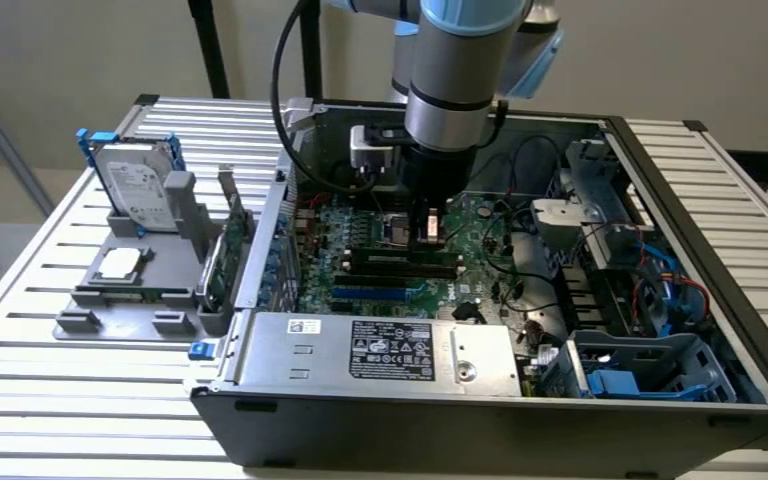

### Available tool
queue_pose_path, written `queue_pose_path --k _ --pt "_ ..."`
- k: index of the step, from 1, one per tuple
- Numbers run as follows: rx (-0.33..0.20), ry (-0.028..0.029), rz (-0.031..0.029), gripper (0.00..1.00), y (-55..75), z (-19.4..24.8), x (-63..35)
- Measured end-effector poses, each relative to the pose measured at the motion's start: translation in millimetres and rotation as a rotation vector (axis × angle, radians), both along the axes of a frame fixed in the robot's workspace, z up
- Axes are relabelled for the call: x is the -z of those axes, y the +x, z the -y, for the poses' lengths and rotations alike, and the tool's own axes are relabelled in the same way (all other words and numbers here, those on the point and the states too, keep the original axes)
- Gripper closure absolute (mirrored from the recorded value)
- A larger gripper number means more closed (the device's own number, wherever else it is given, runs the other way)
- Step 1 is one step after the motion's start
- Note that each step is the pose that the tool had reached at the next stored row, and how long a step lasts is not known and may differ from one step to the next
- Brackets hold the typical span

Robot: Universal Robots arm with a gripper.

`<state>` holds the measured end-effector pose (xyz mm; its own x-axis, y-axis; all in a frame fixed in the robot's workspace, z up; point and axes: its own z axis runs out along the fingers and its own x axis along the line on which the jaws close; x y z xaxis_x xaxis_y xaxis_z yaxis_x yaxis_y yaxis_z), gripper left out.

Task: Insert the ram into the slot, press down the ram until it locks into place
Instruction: 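Insert the ram into the slot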

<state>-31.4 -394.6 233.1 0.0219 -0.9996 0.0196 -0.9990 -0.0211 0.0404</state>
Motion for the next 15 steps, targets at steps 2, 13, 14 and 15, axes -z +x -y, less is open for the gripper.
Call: queue_pose_path --k 2,13,14,15 --pt "0.003 0.0 0.0 0.87 0.1 0.0 0.2" --pt "0.003 -0.0013 0.0 0.87 0.2 0.0 1.8" --pt "0.003 -0.0021 0.0 0.87 0.3 0.0 2.0" --pt "0.003 -0.0031 -0.0001 0.87 0.2 0.0 2.1"
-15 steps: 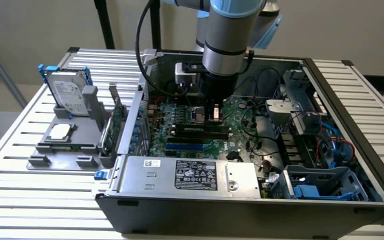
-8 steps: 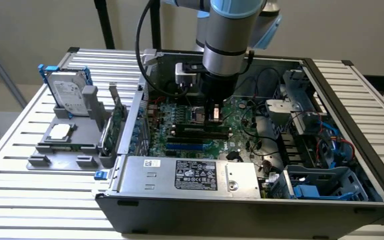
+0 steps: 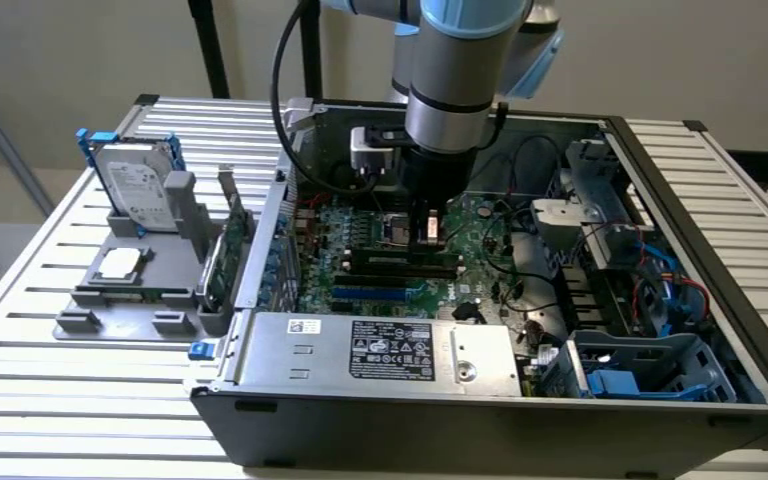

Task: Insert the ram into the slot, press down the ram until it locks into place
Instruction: 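Insert the ram into the slot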

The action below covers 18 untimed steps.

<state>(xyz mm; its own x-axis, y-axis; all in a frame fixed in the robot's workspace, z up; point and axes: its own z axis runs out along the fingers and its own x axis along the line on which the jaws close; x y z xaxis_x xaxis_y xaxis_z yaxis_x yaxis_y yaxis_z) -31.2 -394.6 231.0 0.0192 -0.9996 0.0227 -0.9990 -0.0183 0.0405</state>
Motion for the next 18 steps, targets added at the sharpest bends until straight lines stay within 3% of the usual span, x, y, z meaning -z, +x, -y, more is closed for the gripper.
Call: queue_pose_path --k 5,18 --pt "0.0 -0.0038 0.0 0.87 0.0 0.1 1.0" --pt "0.0 -0.0047 0.0 0.87 -0.4 -2.0 2.0"
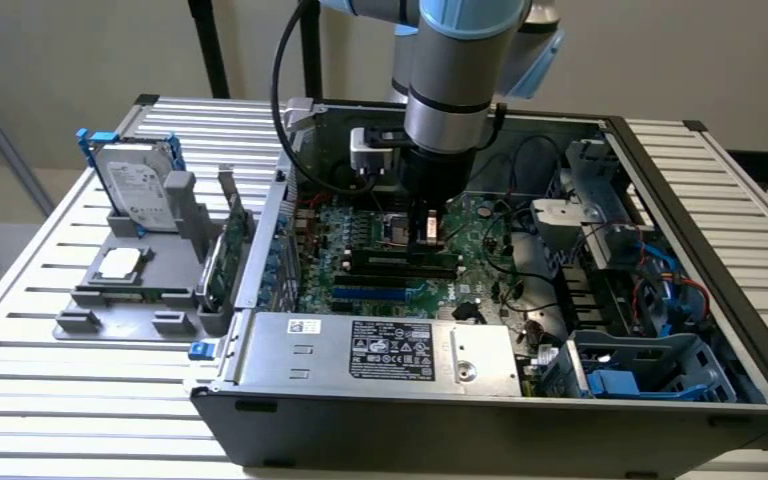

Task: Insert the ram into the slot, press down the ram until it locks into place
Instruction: 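Insert the ram into the slot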

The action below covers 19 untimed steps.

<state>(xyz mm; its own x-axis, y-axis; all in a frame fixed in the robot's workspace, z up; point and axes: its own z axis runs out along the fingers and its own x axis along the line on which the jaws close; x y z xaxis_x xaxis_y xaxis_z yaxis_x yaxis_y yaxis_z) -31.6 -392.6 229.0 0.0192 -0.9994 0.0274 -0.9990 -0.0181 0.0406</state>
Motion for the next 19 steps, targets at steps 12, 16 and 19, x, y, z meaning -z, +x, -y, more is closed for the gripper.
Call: queue_pose_path --k 12,16,19 --pt "0.0 -0.0009 0.0 0.87 0.0 0.0 -1.1" --pt "0.0 -0.0006 0.0002 0.87 0.5 -0.1 -1.9" --pt "0.0 -0.0017 0.0 0.87 0.5 0.0 -2.1"
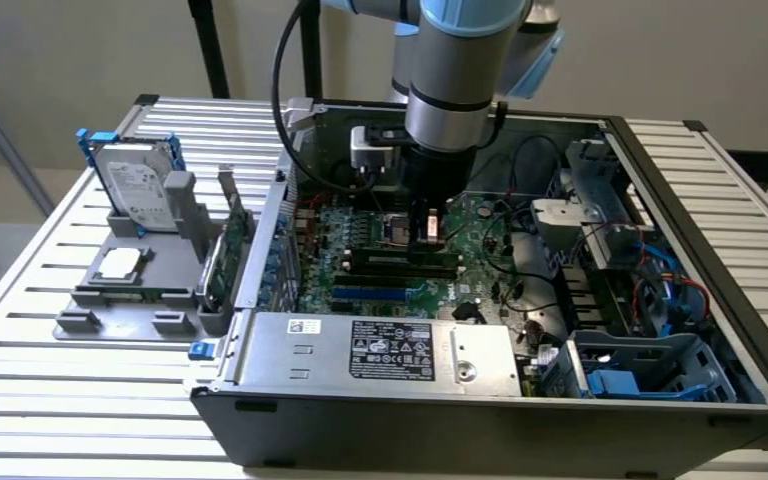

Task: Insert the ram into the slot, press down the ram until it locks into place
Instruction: 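Insert the ram into the slot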

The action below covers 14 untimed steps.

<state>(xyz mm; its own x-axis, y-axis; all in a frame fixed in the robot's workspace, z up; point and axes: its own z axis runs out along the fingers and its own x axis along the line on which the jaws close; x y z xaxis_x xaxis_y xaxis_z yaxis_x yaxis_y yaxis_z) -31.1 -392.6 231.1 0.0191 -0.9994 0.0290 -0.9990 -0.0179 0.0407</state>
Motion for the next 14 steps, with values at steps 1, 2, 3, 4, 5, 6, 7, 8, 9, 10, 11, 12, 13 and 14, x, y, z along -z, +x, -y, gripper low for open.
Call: queue_pose_path --k 1,2,3,4,5,6,7,8,9,10,11,12,13,14 --pt "0.0 -0.0003 0.0 0.87 0.0 0.0 0.0" --pt "0.0 -0.0007 0.0 0.87 0.0 0.0 0.0" --pt "0.0 -0.0011 0.0 0.87 0.1 0.0 0.0" --pt "0.0 -0.0015 0.0 0.87 0.1 0.0 0.2" --pt "0.0 -0.0015 0.0 0.87 0.1 0.0 0.5" --pt "0.0 -0.0015 0.0 0.87 0.1 0.0 0.8" --pt "0.0 -0.0015 0.0 0.87 0.1 0.0 1.1" --pt "0.0 -0.0015 0.0 0.87 0.0 0.0 1.5" --pt "0.0 -0.0015 0.0001 0.87 0.0 0.0 1.8" --pt "0.0 -0.0015 0.0001 0.87 0.0 0.0 2.2" --pt "0.0 -0.0016 0.0 0.87 0.0 0.0 2.4" --pt "0.0 -0.0018 -0.0001 0.87 0.0 0.0 2.6" --pt "0.0 -0.0016 0.0 0.87 0.0 0.0 2.8" --pt "0.0 -0.0015 0.0001 0.87 0.0 0.0 3.2"
